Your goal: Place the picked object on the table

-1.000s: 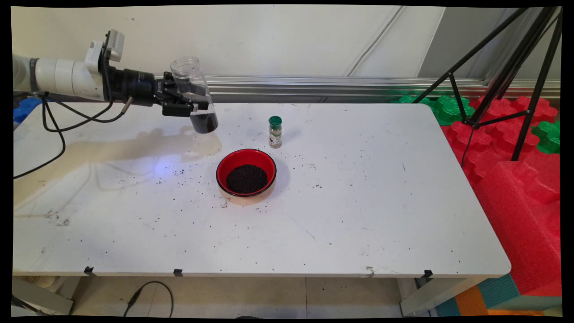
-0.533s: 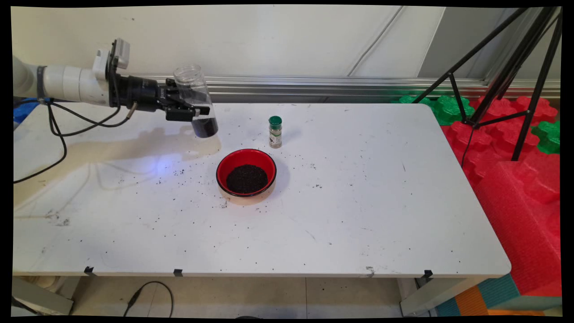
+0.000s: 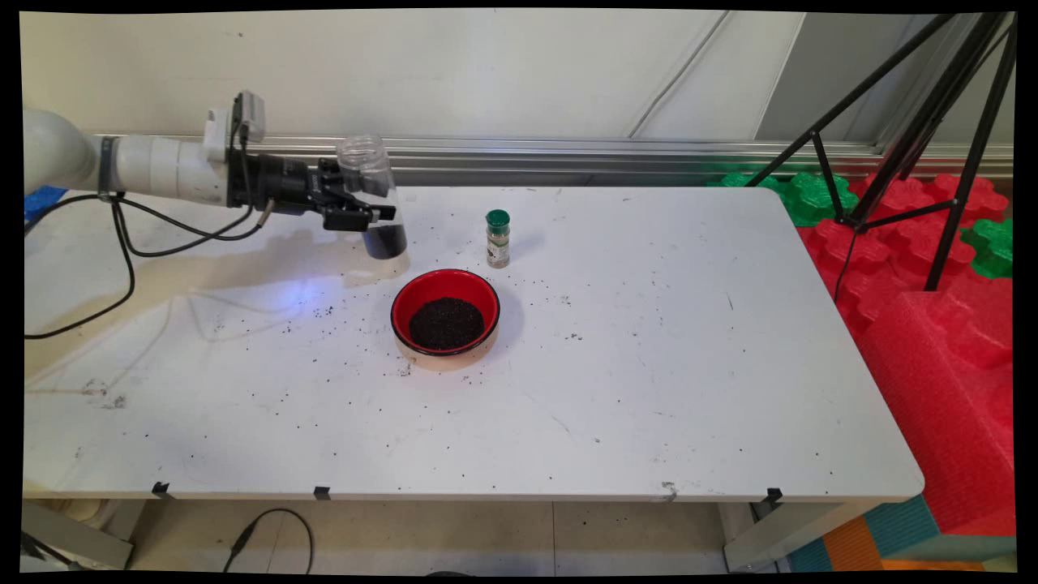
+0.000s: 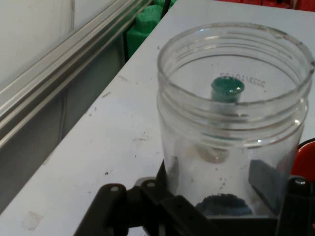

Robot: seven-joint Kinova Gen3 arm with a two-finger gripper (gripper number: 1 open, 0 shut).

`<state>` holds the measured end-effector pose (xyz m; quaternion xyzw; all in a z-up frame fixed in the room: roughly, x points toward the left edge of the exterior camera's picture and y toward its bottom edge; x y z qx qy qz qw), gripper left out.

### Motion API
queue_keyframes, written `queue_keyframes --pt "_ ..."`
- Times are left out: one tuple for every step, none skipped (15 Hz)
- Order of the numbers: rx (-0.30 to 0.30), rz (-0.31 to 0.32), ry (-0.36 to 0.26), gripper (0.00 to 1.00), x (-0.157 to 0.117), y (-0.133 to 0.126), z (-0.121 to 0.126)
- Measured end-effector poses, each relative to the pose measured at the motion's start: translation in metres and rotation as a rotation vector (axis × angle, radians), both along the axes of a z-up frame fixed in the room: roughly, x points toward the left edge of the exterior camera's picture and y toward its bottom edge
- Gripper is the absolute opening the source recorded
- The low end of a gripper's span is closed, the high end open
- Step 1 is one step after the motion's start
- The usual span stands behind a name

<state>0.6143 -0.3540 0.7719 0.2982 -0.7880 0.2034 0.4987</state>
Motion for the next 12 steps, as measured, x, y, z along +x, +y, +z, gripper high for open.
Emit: queue_keyframes --pt "0.003 0.003 -0.001 0.0 -0.001 -0.001 -0.002" --pt "0.008 0.007 -0.003 0.0 -0.004 -0.004 -0.005" --pt "0.011 0.009 -0.004 0.0 -0.005 -0.006 -0.007" --pt "0.014 0.012 -0.005 0.0 -0.008 -0.008 -0.01" --pt "0.019 0.015 -0.007 0.0 -0.01 -0.01 -0.013" --pt "0.023 0.018 -0.009 0.0 -0.012 -0.013 -0.016" --pt "0.025 0.02 -0.011 0.0 -0.014 -0.014 -0.018" --pt "0.028 0.021 -0.013 0.0 -0.016 -0.016 -0.02" --pt "0.031 0.023 -0.015 0.0 -0.017 -0.018 -0.022" --pt "0.034 0.024 -0.017 0.0 -0.019 -0.02 -0.025" --pt "0.037 0.026 -0.02 0.0 -0.02 -0.021 -0.027" --pt "0.039 0.027 -0.022 0.0 -0.021 -0.023 -0.028"
